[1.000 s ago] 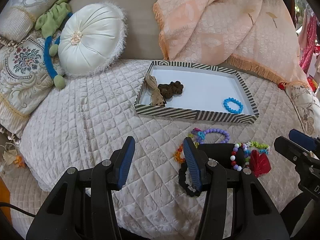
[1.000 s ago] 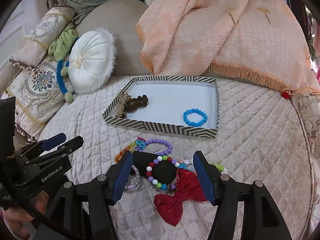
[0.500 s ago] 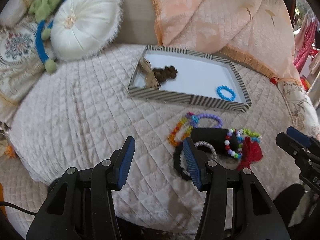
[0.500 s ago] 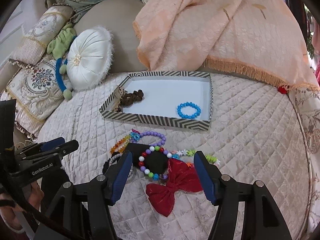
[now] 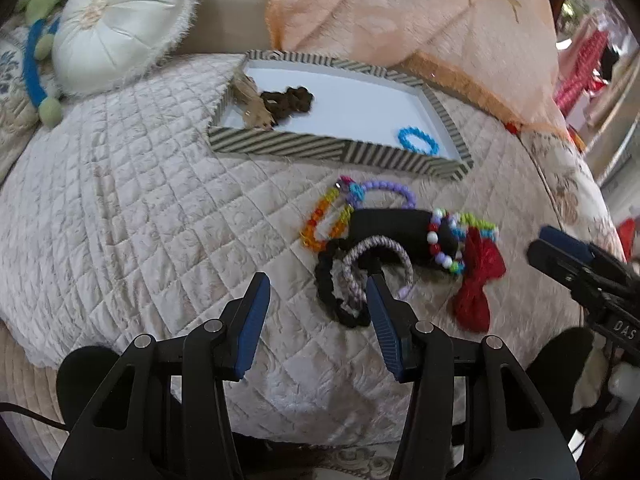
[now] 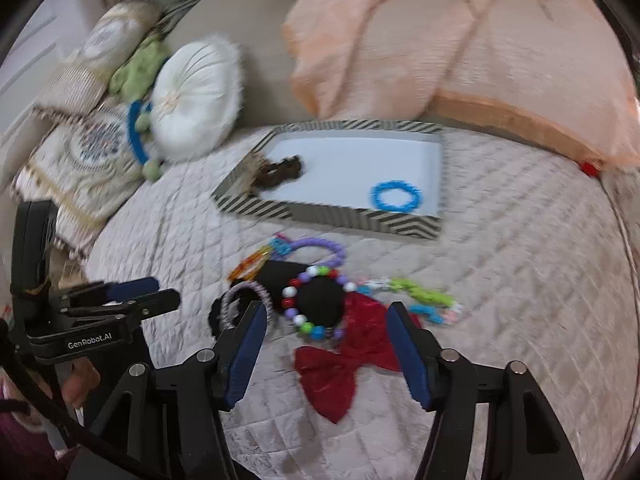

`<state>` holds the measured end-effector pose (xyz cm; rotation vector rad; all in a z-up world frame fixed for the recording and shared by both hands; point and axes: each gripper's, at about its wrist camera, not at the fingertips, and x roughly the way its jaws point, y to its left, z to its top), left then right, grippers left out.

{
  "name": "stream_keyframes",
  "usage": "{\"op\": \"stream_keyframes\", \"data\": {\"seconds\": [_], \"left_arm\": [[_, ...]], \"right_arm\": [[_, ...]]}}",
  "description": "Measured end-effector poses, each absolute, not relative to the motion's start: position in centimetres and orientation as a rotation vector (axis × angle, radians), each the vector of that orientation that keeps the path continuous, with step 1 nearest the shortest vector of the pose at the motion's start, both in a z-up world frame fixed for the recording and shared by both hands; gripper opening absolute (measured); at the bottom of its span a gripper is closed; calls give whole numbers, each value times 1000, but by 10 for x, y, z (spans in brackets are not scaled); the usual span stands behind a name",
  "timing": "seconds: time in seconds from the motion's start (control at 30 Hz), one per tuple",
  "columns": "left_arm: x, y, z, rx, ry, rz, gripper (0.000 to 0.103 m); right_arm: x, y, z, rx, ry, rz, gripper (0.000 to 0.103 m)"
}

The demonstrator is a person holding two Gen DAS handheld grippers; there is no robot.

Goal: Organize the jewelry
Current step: 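Grasp the black scrunchie with the left tool while the right tool reaches the grey braided bracelet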

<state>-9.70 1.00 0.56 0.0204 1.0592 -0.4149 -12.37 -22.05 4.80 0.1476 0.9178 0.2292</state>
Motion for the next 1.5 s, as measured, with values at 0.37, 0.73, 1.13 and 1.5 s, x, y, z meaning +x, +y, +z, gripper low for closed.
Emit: {"op": "stream_keyframes", "data": {"seconds": [0.37,0.73,1.13,1.5], "left_arm": [[-82,13,-26,127,1151,-391,50],[-64,-1,-44,91,1186,-409,50],[-59,-5,-49,86,1184,-418,10],[-67,25,1,25,1082,-441,7]], "right_arm": [[-97,-191,14,143,987,323,44],[-83,-194,-5,167,1029,333,44],[-73,-202,-13,180,1023,319,12],[-96,-239,38,327,922,372,11]]}}
